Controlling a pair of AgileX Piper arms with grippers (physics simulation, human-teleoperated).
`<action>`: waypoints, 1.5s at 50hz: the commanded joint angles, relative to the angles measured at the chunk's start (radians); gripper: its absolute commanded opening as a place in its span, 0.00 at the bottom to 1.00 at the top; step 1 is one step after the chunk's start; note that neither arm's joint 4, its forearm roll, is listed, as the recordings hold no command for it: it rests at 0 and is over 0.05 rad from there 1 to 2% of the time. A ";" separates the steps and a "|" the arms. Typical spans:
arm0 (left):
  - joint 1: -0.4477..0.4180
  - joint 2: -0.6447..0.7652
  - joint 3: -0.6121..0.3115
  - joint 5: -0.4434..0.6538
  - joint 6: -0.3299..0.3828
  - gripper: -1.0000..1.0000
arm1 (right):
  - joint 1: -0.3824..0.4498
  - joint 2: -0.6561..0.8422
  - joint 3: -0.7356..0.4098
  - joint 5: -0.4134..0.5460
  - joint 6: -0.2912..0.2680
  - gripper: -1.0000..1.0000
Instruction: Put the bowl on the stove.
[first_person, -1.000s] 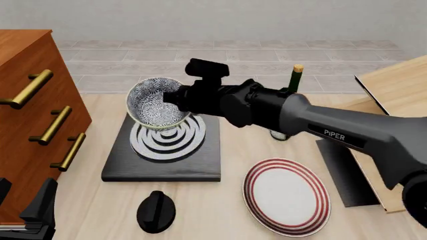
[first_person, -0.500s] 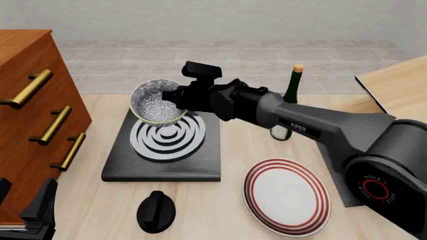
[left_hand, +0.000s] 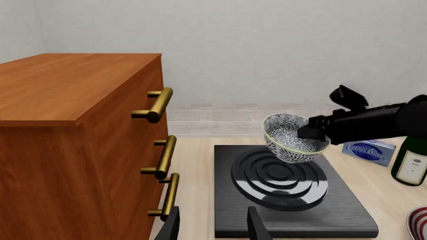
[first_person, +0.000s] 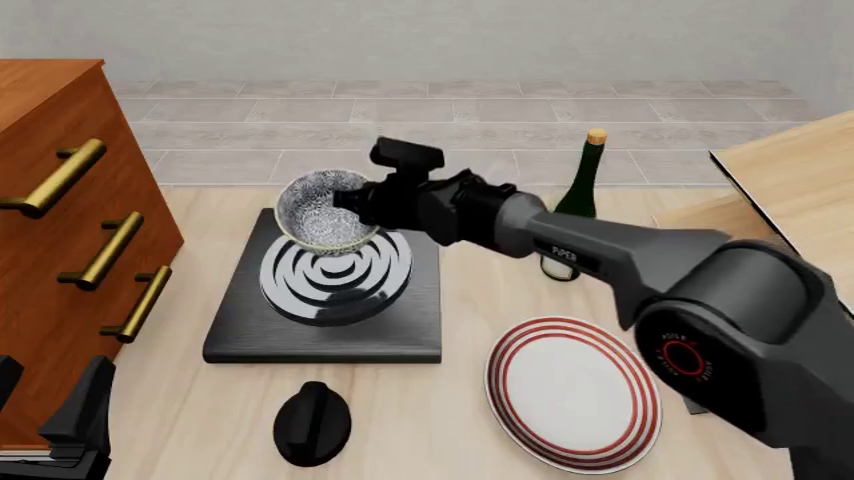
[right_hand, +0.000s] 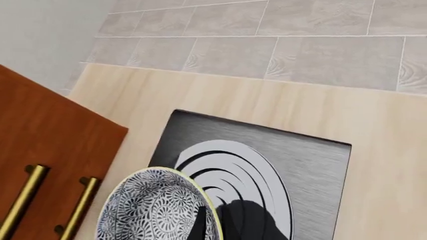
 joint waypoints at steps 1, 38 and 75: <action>0.000 0.000 0.000 0.000 0.000 1.00 | -0.001 0.019 -0.006 -0.015 0.009 0.00; 0.000 0.000 0.000 0.000 0.000 1.00 | -0.001 0.119 -0.034 -0.053 0.033 0.00; 0.000 0.000 0.000 0.000 0.000 1.00 | 0.007 0.152 -0.037 -0.060 0.028 0.00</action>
